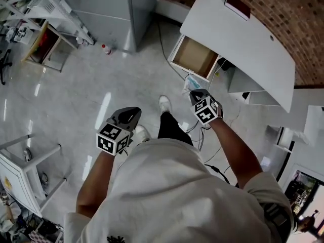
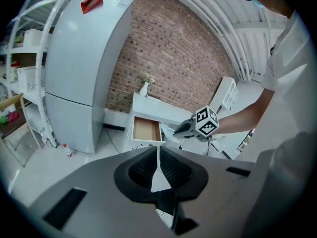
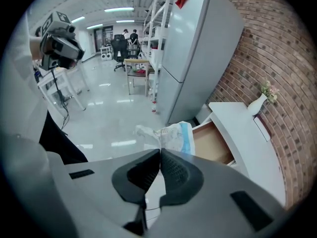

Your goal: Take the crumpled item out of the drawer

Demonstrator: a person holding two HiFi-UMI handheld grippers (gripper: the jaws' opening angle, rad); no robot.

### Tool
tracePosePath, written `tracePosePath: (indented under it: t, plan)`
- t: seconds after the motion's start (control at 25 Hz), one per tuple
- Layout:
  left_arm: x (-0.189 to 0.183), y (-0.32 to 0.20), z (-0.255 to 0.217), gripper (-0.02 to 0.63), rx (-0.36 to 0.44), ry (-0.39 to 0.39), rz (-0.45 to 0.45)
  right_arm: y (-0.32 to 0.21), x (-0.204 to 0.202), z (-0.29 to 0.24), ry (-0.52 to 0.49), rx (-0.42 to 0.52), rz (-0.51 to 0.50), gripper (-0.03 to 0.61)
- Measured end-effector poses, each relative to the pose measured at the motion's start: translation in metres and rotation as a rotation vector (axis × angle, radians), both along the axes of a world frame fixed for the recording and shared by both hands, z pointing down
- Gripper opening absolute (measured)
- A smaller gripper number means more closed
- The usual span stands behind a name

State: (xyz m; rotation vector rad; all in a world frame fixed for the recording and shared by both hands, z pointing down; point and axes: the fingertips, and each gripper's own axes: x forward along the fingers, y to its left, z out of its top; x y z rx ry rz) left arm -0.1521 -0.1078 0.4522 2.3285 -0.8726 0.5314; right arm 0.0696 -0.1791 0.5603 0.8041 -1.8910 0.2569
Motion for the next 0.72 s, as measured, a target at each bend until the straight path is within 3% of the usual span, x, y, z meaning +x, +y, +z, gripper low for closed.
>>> tracePosePath:
  t: [0.36, 0.72]
  plan:
    - [-0.025, 0.061, -0.009, 0.032, 0.014, 0.019, 0.04, 0.102, -0.059, -0.043, -0.075, -0.004, -0.04, 0.029]
    - [-0.051, 0.092, -0.011, 0.032, 0.018, 0.002, 0.025, 0.15, -0.091, -0.06, -0.125, -0.01, -0.06, 0.029]
